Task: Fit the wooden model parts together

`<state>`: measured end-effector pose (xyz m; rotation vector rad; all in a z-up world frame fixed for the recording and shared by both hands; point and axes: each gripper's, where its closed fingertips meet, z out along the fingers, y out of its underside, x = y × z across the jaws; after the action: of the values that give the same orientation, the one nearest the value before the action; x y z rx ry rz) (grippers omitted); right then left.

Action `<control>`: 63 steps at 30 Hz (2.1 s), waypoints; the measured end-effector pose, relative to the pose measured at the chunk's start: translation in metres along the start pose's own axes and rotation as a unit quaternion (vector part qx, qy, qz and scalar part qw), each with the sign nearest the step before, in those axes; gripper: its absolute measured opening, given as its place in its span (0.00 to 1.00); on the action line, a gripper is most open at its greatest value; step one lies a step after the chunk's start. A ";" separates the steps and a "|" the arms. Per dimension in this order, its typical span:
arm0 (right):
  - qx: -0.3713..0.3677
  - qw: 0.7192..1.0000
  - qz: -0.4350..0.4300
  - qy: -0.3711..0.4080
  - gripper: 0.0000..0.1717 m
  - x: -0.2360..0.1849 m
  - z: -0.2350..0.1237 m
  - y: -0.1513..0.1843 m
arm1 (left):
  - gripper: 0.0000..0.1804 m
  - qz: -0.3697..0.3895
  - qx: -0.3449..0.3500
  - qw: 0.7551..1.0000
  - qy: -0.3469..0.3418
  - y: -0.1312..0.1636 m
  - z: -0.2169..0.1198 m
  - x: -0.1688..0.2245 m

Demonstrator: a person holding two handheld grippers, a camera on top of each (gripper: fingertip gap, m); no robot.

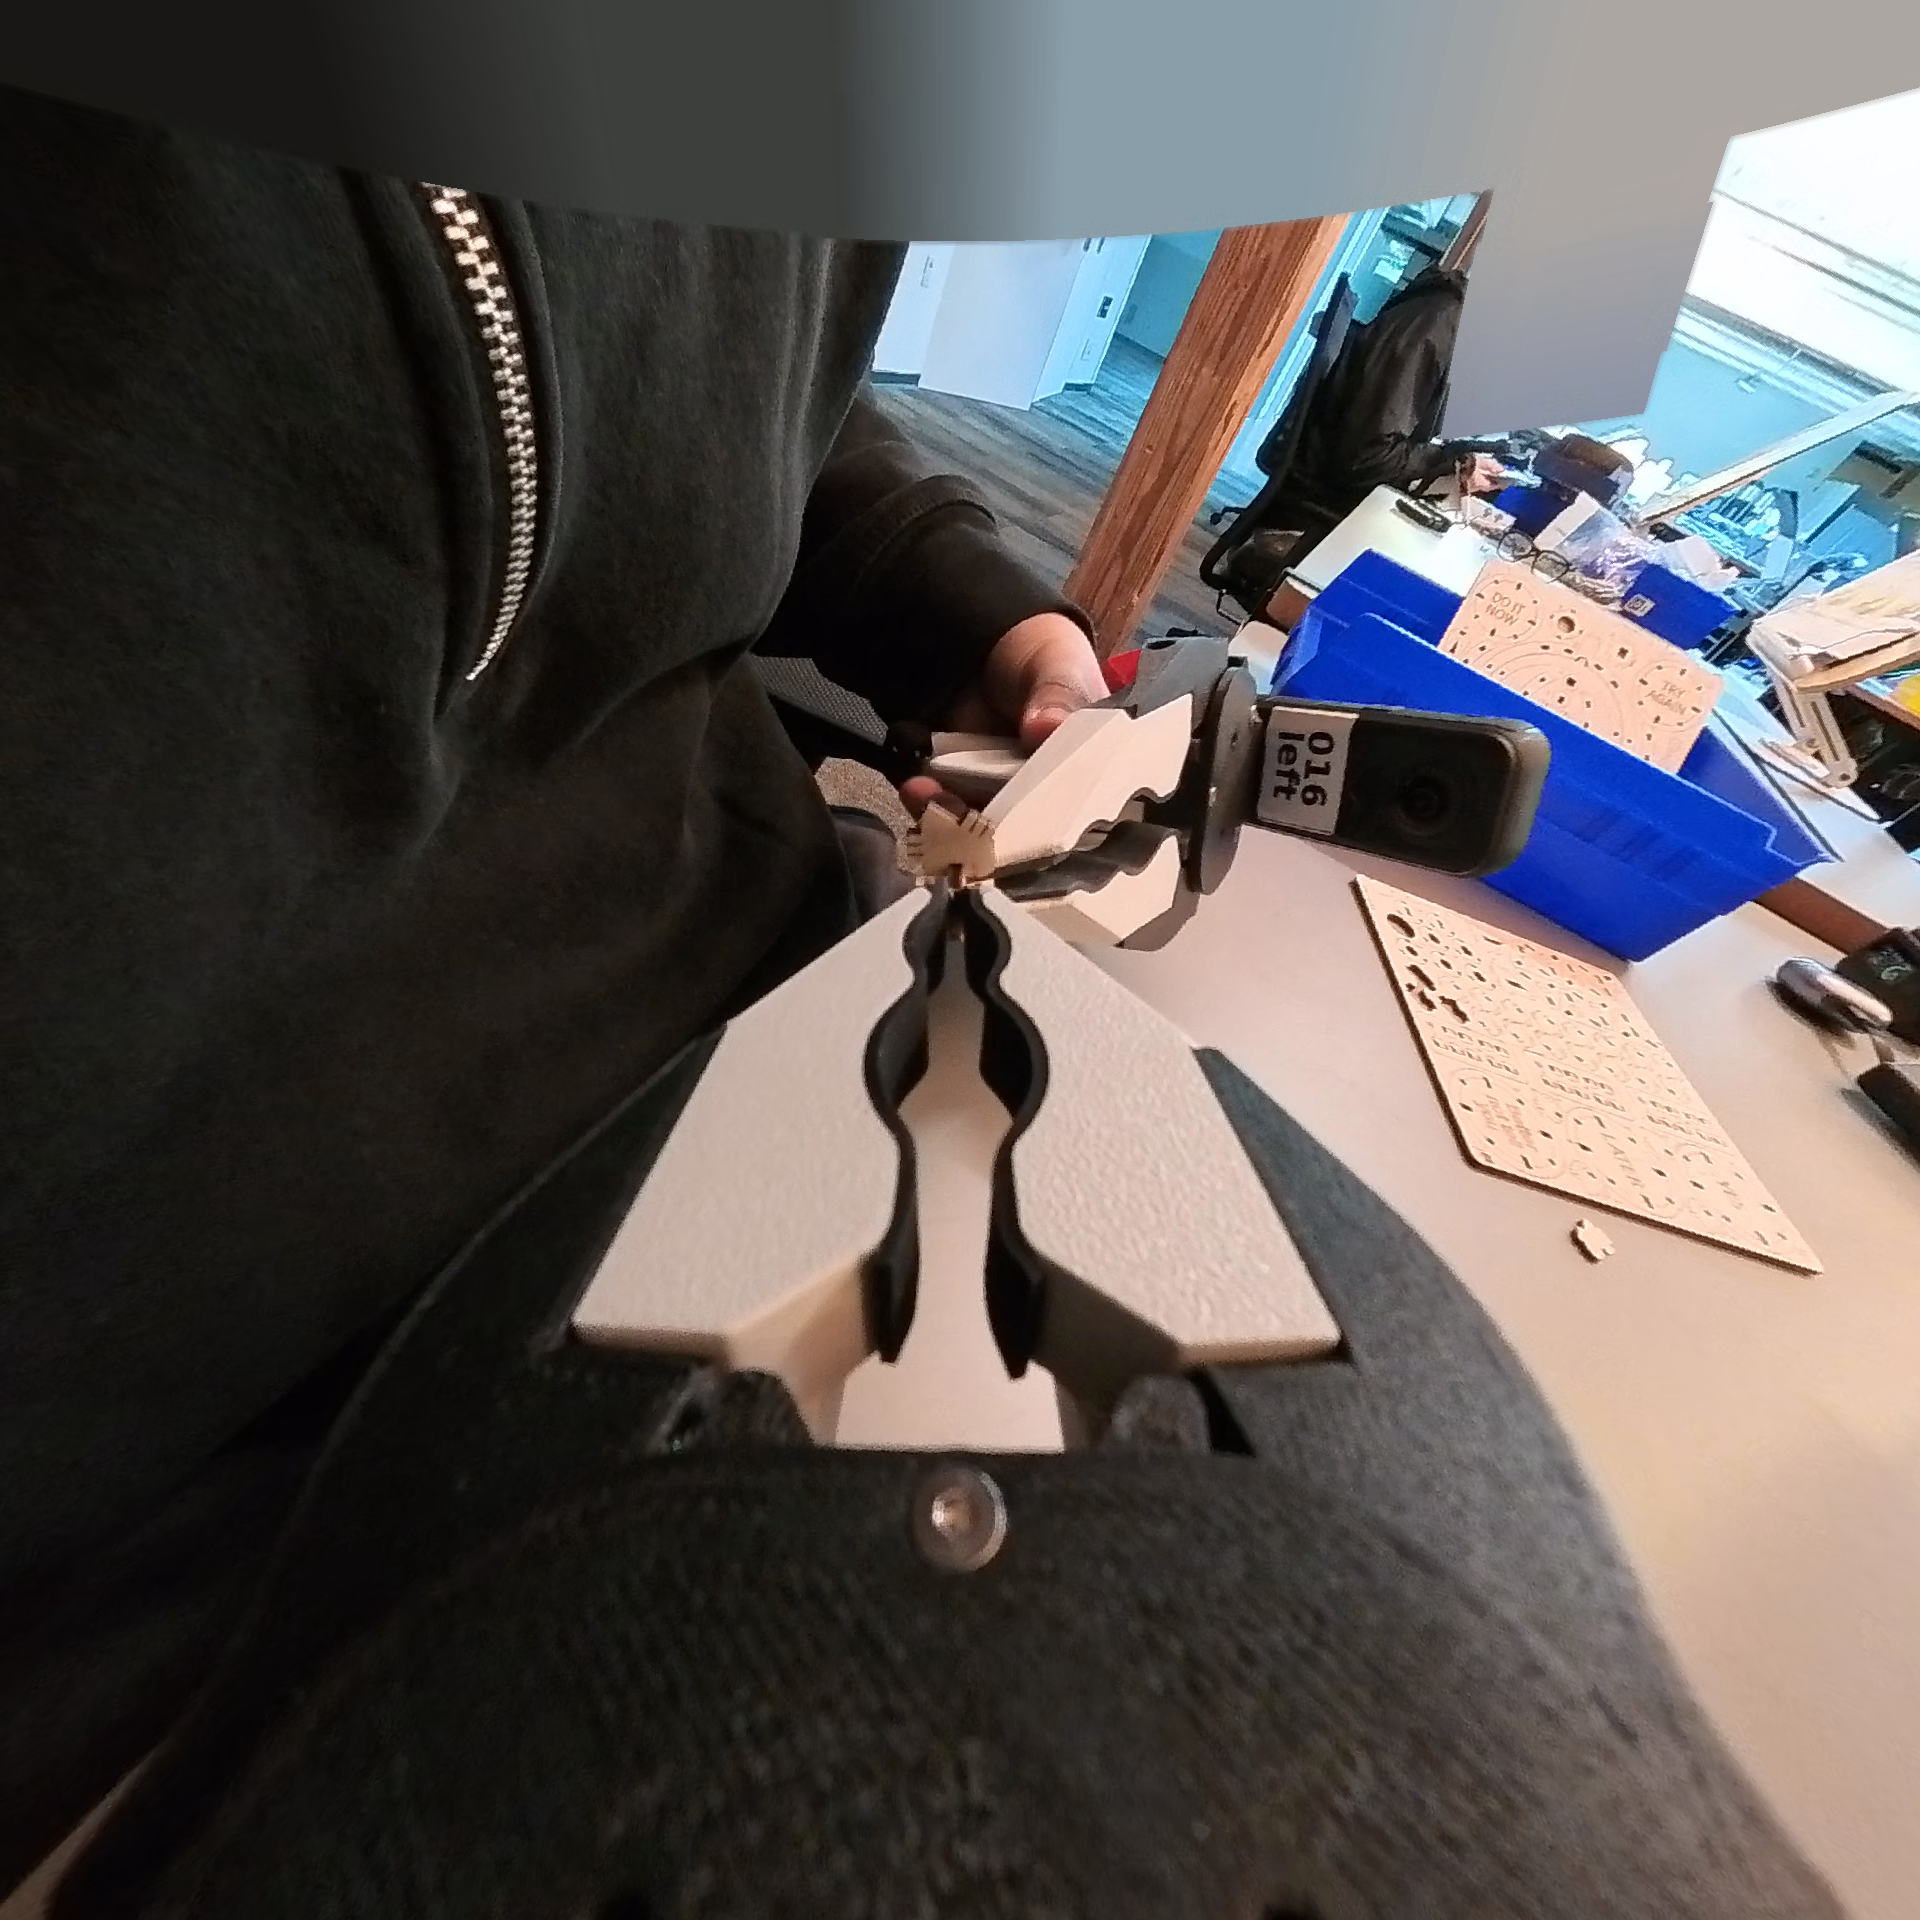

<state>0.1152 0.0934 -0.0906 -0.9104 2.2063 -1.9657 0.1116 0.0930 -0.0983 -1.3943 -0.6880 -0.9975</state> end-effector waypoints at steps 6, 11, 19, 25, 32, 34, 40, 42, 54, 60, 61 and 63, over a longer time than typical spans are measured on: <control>0.011 1.000 0.015 -0.011 0.00 -0.002 0.000 -0.001 | 0.01 0.001 0.002 1.000 0.011 0.001 0.001 0.003; 0.028 0.999 0.031 -0.020 0.00 -0.002 -0.002 -0.004 | 0.01 -0.012 0.012 0.999 0.040 0.000 0.004 0.007; 0.006 1.000 0.011 0.022 0.00 0.011 -0.004 0.002 | 0.01 -0.008 0.050 0.999 0.019 -0.012 -0.002 0.000; -0.006 0.999 0.009 0.040 0.00 0.017 -0.007 0.007 | 0.09 -0.009 0.059 0.998 0.004 -0.016 -0.005 -0.004; -0.001 0.999 0.000 0.045 0.00 0.017 -0.007 0.004 | 0.01 -0.016 0.068 0.997 0.020 -0.016 -0.008 -0.001; 0.001 0.999 -0.010 0.048 0.00 0.017 -0.007 0.001 | 0.01 -0.009 0.068 0.997 0.023 -0.016 -0.007 0.001; 0.019 0.999 -0.023 0.040 0.00 0.010 -0.006 -0.010 | 0.01 0.027 0.052 0.997 0.051 -0.012 -0.003 0.012; 0.022 0.999 -0.020 0.034 0.00 0.008 -0.007 -0.012 | 0.01 0.039 0.050 0.996 0.055 -0.011 -0.002 0.014; 0.034 0.999 0.002 0.022 0.00 0.007 -0.009 -0.013 | 0.00 0.036 0.070 0.994 0.082 -0.011 0.000 0.014; 0.034 0.999 0.013 0.025 0.00 0.010 -0.010 -0.009 | 0.00 0.033 0.083 0.993 0.076 -0.013 -0.001 0.010; 0.034 0.999 0.015 0.025 0.00 0.010 -0.010 -0.009 | 0.00 0.031 0.085 0.993 0.077 -0.013 -0.001 0.009; 0.035 0.999 0.020 0.022 0.00 0.010 -0.009 -0.008 | 0.00 0.028 0.086 0.993 0.077 -0.012 -0.001 0.008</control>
<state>0.1063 0.0973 -0.0781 -0.8162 2.1442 -2.0512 0.1046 0.0921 -0.0851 -1.1676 -0.6018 -0.9685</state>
